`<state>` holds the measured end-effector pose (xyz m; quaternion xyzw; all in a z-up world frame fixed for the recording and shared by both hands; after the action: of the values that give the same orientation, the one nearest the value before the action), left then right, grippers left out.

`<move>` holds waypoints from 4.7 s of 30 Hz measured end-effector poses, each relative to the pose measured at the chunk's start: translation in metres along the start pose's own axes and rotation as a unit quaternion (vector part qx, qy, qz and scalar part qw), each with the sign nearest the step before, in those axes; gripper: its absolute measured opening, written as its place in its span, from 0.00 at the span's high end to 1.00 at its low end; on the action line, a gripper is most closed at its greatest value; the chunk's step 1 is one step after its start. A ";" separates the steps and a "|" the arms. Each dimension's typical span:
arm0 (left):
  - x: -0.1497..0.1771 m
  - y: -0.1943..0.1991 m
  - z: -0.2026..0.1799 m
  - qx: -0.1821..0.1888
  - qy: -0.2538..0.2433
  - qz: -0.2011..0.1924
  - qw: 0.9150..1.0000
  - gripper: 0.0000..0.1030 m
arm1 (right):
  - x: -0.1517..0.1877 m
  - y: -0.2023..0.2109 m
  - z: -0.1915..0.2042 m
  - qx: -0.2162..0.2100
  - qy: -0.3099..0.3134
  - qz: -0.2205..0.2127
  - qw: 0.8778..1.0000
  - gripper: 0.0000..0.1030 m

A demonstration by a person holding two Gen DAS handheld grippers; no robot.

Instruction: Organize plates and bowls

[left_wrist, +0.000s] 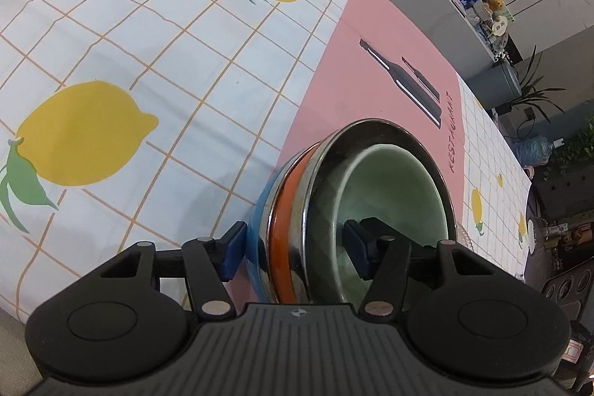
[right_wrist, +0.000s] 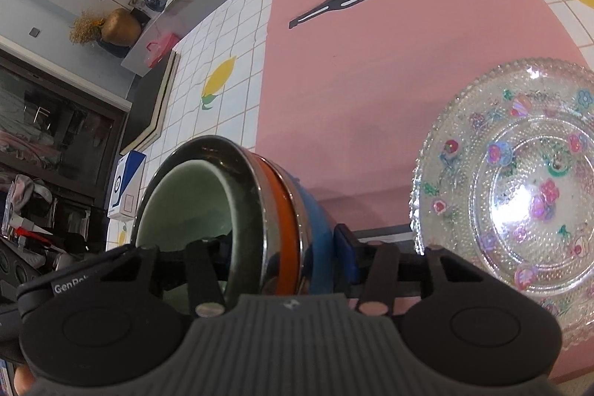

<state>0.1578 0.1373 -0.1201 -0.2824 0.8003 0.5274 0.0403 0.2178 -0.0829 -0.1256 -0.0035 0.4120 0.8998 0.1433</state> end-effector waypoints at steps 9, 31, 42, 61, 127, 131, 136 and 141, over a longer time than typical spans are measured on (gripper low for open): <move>0.002 0.007 -0.018 -0.026 -0.053 -0.015 0.998 0.39 | -0.004 0.005 -0.009 -0.018 -0.025 0.000 1.000 0.53; 0.009 0.025 -0.065 0.027 -0.130 -0.030 0.991 0.38 | 0.003 0.078 -0.014 -0.008 -0.021 -0.073 0.997 0.55; 0.023 0.023 -0.117 0.071 -0.163 -0.029 0.984 0.38 | -0.003 0.143 -0.039 -0.001 -0.047 -0.118 0.992 0.55; 0.025 -0.035 -0.182 0.033 -0.239 0.002 0.970 0.37 | -0.035 0.149 -0.103 0.015 -0.108 -0.100 0.989 0.56; 0.149 0.137 -0.182 -0.106 -0.304 -0.275 0.906 0.09 | 0.133 0.242 -0.048 0.126 0.116 -0.259 0.951 0.19; 0.152 0.136 -0.182 -0.120 -0.303 -0.286 0.901 0.09 | 0.149 0.235 -0.032 0.143 0.163 -0.282 0.935 0.20; 0.154 0.124 -0.177 -0.113 -0.304 -0.265 0.908 0.09 | 0.159 0.238 -0.023 0.150 0.198 -0.321 0.914 0.20; 0.158 0.119 -0.174 -0.118 -0.299 -0.256 0.912 0.09 | 0.154 0.232 -0.029 0.147 0.191 -0.308 0.921 0.20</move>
<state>0.0075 -0.0446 -0.0024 -0.3091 0.5833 0.6493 0.3777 0.0069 -0.2085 0.0081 -0.2805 0.5375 0.7233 0.3306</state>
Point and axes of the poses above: each gripper's, at about its wrist camera, not at the fingertips, and y roughly against the way its jaws point, z to its left, x to its underside, the point moved 2 cm from there along -y, roughly the way its jaws point, and after that the axes turned 12 degrees about -y, right-handed, at the moved point
